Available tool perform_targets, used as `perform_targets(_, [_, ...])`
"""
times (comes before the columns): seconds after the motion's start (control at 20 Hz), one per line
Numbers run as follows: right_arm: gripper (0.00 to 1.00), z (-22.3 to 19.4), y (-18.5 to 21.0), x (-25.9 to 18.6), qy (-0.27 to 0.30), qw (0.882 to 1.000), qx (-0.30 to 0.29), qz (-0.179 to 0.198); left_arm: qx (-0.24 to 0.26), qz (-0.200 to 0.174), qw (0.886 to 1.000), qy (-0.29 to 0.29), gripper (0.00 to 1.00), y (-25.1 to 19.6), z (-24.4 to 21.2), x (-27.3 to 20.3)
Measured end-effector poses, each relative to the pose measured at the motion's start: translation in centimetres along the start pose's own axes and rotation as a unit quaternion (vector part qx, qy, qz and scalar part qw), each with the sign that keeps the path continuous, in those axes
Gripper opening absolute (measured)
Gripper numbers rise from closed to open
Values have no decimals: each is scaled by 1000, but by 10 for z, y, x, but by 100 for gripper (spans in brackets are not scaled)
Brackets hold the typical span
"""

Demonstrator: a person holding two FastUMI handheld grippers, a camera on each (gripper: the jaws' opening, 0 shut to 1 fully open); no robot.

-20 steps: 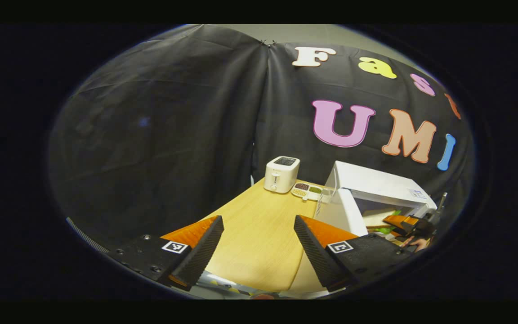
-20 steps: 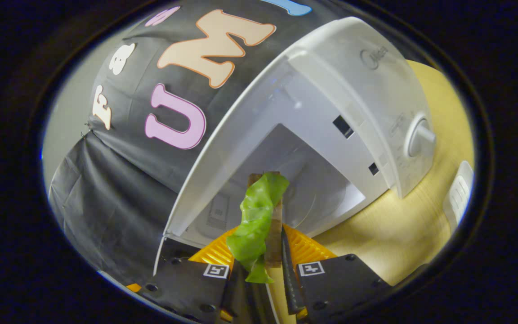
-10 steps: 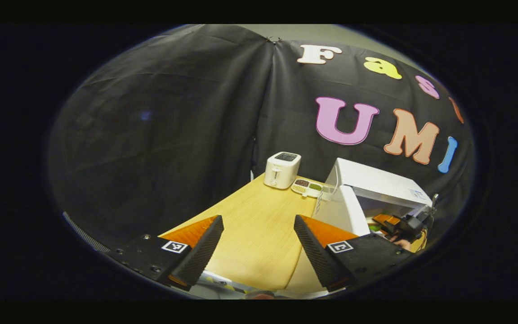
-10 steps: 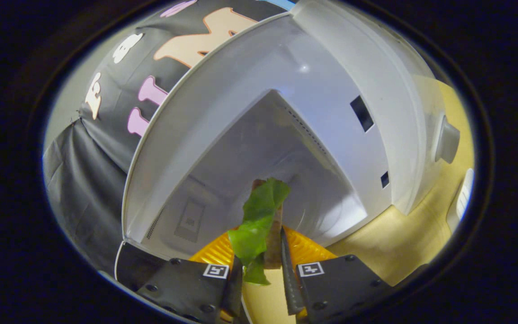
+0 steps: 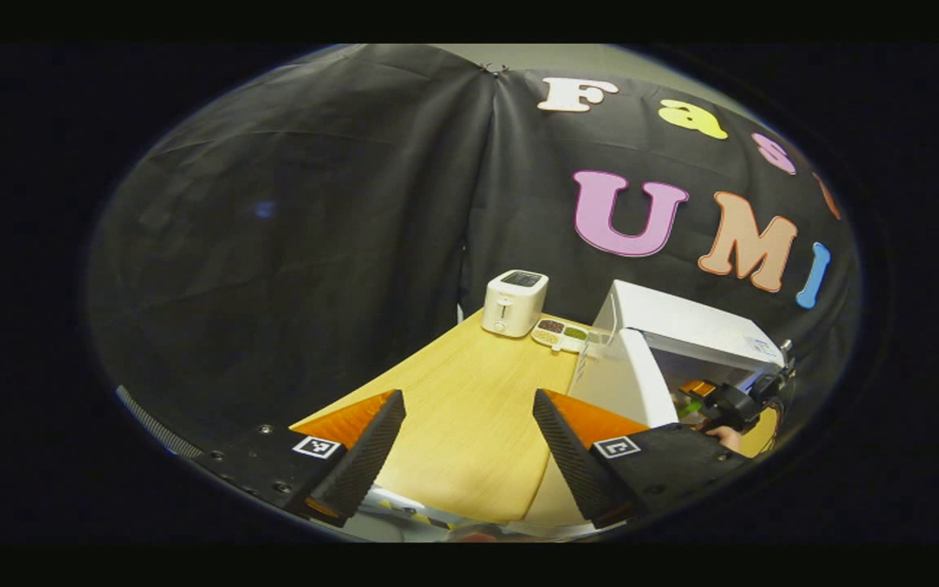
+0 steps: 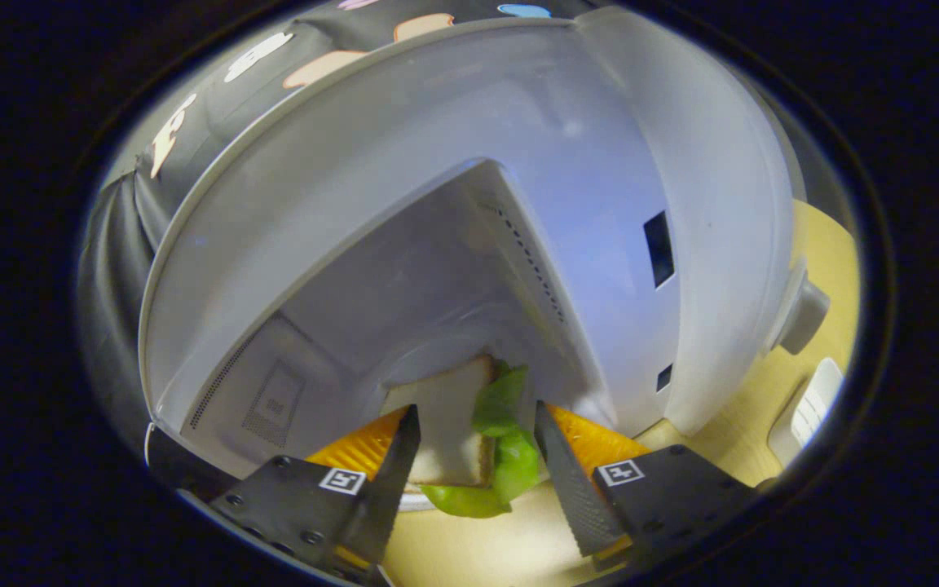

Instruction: Open the microwave oven with the left hand, put the food in, and close the microwave oven.

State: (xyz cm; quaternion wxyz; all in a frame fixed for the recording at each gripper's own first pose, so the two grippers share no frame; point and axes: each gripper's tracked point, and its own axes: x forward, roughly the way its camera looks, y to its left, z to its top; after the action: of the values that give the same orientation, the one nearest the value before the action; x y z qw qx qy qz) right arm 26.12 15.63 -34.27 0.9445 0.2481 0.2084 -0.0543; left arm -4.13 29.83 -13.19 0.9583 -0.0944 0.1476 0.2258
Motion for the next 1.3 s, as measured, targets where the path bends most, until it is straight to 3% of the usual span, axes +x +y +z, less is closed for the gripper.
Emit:
perform_targets(0.1, [90, 9, 2, -5, -19, 1000, -19, 6, 1, -1, 1000, 3, 97, 1, -3, 0])
perform_targets(0.15, [90, 8, -1, -10, -19, 999, -33, 3, 0, -4, 1000, 5, 97, 0, -5, 0])
perform_targets(0.2, [97, 5, -3, -15, -16, 999, -45, 1, 2, -7, 1000, 7, 97, 0, -7, 0])
perform_targets(0.25, [89, 4, -5, -22, -13, 998, -58, -1, 5, -11, 1000, 8, 97, -2, -8, -1])
perform_targets(0.3, [98, 3, -8, -28, -11, 998, -69, 0, 10, -15, 1000, 11, 96, -3, -11, -1])
perform_targets(0.55, [98, 8, -15, -71, 3, 994, -108, 10, 27, -48, 998, 40, 91, -15, -33, -4])
perform_targets(0.65, [98, 15, -17, -94, -2, 992, -121, 17, 40, -61, 996, 48, 80, -22, -40, -8])
perform_targets(0.7, [91, 19, -17, -106, -6, 992, -127, 20, 49, -66, 995, 53, 72, -24, -44, -10])
perform_targets(0.75, [91, 24, -18, -118, -11, 991, -131, 22, 61, -74, 994, 59, 67, -28, -50, -13])
perform_targets(0.85, [91, 32, -21, -140, -18, 990, -139, 27, 86, -84, 990, 80, 47, -33, -64, -21])
perform_targets(0.9, [98, 36, -24, -151, -20, 989, -142, 28, 99, -85, 988, 85, 34, -34, -70, -23])
perform_targets(0.95, [91, 41, -26, -160, -23, 989, -143, 27, 109, -86, 986, 88, 17, -36, -73, -27])
perform_targets(1.0, [91, 47, -31, -168, -30, 989, -145, 26, 115, -87, 986, 89, 0, -38, -76, -30])
perform_targets(1.1, [91, 57, -44, -183, -38, 988, -146, 16, 118, -95, 984, 92, 1, -46, -81, -36])
perform_targets(1.15, [99, 64, -50, -191, -43, 988, -147, 9, 121, -96, 984, 93, 1, -50, -81, -39])
perform_targets(1.3, [98, 87, -76, -204, -64, 986, -152, -11, 133, -100, 981, 96, 1, -60, -85, -46])
